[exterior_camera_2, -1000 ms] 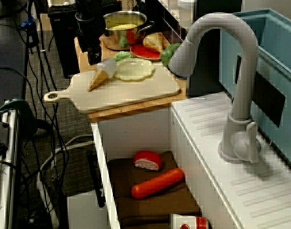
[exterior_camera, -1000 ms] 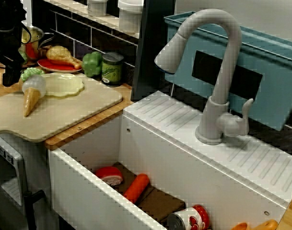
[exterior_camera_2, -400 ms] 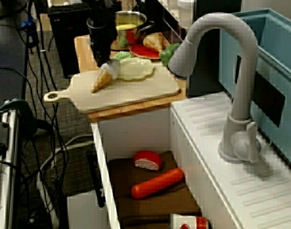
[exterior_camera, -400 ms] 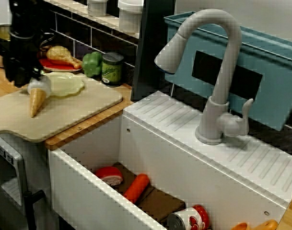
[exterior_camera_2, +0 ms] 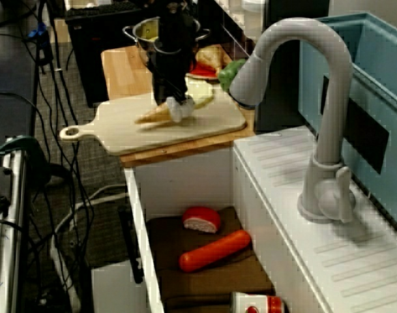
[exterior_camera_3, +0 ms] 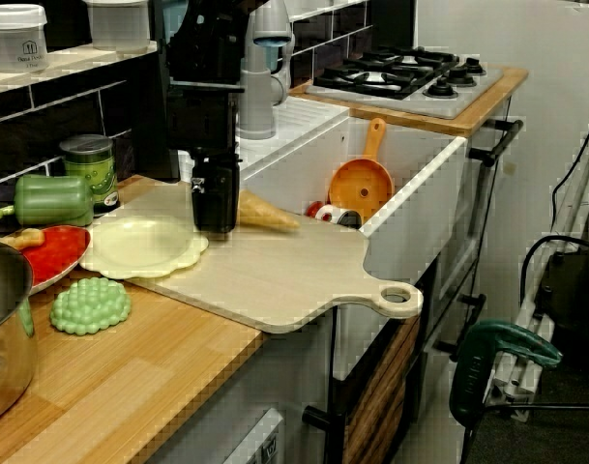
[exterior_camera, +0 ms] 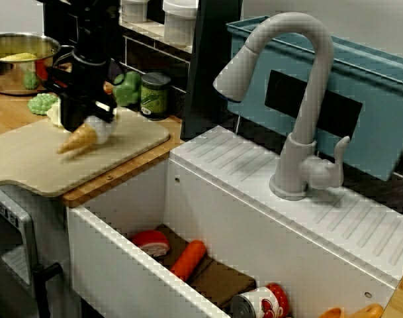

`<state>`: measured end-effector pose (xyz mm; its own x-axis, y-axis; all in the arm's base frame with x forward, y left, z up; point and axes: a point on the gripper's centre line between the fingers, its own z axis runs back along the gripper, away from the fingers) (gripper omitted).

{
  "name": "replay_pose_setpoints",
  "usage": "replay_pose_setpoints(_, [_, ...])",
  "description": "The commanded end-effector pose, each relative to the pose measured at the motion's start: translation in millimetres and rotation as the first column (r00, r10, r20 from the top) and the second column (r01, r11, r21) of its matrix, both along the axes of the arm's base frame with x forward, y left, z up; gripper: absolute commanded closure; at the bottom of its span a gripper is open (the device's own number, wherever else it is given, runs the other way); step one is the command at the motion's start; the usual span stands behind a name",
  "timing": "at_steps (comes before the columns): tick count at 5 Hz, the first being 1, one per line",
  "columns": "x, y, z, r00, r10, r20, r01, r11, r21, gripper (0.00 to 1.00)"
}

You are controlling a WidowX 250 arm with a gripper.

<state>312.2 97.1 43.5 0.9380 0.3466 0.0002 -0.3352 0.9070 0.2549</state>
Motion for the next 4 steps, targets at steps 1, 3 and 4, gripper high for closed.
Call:
replay_pose_setpoints(1, [24.6,-42,16.2,0.996,0.043,-0.073,-0.049,0.996,-0.08,1.0])
replay_pose_setpoints(3, [24.2,-55,38.8,0.993,0.005,-0.12,-0.024,0.987,-0.161,1.0])
replay_pose_setpoints(4, [19.8,-45,47.1,0.995,0.002,-0.099,-0.019,0.985,-0.173,1.0])
